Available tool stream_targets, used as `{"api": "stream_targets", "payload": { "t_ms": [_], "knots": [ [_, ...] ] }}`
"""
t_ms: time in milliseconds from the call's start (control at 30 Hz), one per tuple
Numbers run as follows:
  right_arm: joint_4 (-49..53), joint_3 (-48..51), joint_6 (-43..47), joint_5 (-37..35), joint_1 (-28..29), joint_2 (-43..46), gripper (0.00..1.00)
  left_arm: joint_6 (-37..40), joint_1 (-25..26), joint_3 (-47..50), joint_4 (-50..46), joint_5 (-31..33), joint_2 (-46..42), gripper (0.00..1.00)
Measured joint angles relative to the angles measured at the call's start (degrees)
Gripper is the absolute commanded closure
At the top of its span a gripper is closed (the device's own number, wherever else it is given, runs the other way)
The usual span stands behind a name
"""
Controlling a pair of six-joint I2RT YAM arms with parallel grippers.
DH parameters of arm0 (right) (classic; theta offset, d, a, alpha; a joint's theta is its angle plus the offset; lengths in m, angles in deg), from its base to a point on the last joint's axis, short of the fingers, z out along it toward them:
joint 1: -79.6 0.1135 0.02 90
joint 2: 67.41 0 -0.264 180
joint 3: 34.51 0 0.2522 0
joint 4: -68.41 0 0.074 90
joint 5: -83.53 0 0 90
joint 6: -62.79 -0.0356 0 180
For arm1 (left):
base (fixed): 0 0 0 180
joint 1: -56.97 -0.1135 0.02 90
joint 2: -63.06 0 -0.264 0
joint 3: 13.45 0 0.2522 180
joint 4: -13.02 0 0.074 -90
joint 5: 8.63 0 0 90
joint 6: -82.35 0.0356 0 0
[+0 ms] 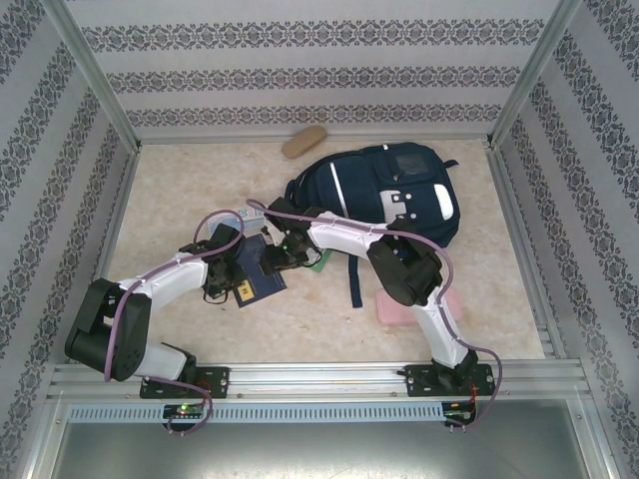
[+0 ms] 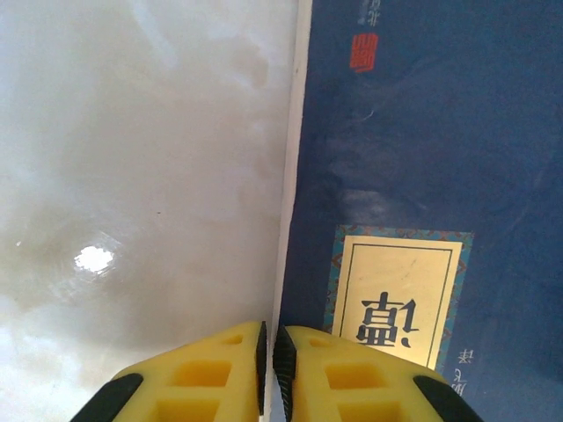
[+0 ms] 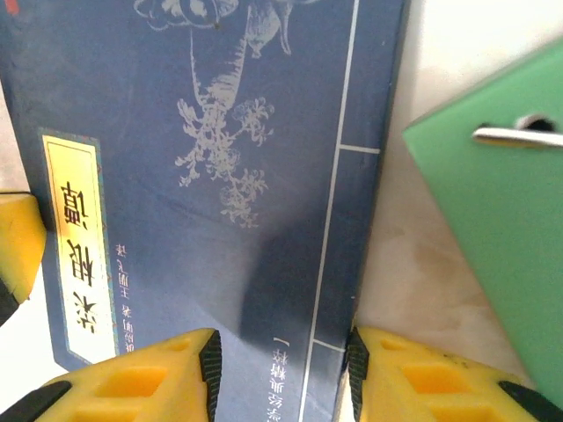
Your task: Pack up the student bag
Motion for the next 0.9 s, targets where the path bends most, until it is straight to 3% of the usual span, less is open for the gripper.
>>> {"api": "stream_targets", "payload": {
  "t_ms": [500, 667, 900],
  "knots": [
    [-4.0, 3.5, -7.9, 16.0, -2.1, 2.5, 0.69, 0.5, -0.3, 5.4, 2.4, 3.4, -5.9, 0.83],
    [-8.0, 3.7, -9.6, 19.2, -2.1, 4.4, 0.67, 0.5, -0.3, 5.6, 2.6, 3.6, -6.2, 0.83],
    [-8.1, 1.5, -9.4, 18.4, -2.0, 3.1, 0.68, 0.5, -0.3, 6.0, 2.7, 3.2, -6.9, 0.83]
  ]
}}
